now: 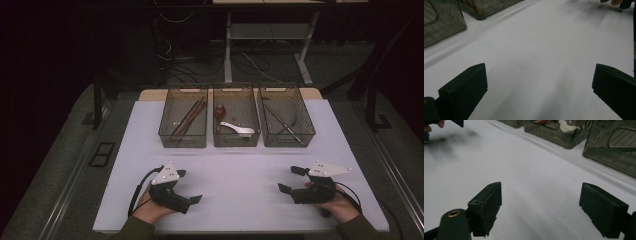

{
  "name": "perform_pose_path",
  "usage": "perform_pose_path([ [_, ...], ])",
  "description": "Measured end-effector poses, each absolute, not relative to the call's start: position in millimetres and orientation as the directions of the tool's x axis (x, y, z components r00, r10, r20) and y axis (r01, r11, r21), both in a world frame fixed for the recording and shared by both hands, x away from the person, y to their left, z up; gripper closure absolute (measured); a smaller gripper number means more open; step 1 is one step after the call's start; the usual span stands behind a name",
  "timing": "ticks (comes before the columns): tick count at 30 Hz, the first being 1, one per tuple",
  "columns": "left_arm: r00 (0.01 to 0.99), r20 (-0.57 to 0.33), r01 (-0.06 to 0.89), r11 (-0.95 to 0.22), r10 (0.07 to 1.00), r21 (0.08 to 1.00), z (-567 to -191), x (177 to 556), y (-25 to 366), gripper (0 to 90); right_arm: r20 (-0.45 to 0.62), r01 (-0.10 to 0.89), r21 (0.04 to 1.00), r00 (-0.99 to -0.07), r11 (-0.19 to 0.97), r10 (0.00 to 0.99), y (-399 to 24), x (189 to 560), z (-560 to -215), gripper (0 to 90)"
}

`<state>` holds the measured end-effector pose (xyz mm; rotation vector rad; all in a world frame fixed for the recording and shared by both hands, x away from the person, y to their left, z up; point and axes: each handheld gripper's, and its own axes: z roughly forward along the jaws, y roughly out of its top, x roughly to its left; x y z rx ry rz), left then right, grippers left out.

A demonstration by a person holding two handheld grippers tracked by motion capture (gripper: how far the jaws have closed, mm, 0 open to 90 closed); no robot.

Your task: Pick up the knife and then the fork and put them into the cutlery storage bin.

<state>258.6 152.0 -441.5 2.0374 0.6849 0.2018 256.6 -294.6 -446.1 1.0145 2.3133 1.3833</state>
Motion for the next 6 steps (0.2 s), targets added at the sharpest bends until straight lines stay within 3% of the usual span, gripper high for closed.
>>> perform_pose_path([
  [6,0.830,-0.125,0.387,-0.400,0.543,0.831,-441.3,258.3,151.6,0.0,0.120,0.428,0.851,-0.724,0.306,0.679,-295.6,256.8,-445.6,17.9],
])
